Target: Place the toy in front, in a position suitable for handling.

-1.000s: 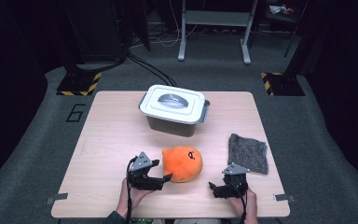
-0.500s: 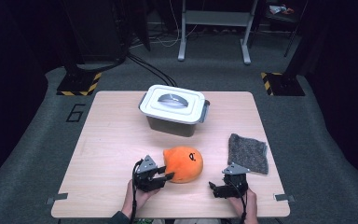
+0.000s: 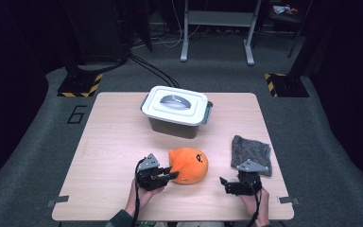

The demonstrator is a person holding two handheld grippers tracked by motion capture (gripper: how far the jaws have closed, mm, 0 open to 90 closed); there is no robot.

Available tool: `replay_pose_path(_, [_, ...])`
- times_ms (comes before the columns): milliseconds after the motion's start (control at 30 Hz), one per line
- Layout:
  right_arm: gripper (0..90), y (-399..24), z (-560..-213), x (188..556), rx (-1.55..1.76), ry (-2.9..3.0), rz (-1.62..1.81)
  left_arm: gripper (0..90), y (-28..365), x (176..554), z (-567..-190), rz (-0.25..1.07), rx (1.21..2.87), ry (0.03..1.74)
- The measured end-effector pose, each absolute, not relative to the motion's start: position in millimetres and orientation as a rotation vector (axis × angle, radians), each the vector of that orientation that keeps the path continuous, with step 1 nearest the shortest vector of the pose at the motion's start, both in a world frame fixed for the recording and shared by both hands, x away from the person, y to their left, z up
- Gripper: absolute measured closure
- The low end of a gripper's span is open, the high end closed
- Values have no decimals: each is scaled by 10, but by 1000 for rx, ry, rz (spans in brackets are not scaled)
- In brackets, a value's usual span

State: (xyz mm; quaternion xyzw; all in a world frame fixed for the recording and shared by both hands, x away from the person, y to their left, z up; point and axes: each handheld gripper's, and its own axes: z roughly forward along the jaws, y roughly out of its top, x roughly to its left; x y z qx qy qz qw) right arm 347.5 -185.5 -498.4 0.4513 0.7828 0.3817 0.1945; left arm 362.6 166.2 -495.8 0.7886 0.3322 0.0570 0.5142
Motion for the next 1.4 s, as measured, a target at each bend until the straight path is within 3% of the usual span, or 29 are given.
replay_pose_path(233, [98, -2270, -4767, 3887, 1437, 2058, 946, 702, 1606, 3602, -4954, 163, 1913, 790])
replay_pose_path(567, [81, -2314, -5018, 4323, 1589, 2119, 792, 682, 1605, 3593, -4956, 182, 1934, 787])
replay_pose_path(867, [278, -2373, -5095, 4327, 1615, 2101, 766, 681, 1596, 3587, -4963, 186, 1927, 794])
replay_pose_path(1033, [498, -2418, -5084, 4280, 1620, 2074, 788, 678, 1577, 3576, -4943, 208, 1945, 791])
replay_pose_path(1200, [654, -2473, -5094, 4251, 1625, 2044, 818, 674, 1565, 3573, -4939, 210, 1938, 799])
replay_pose_path(1400, [728, -2515, -5114, 4213, 1628, 2012, 855, 672, 1569, 3577, -4938, 213, 1943, 798])
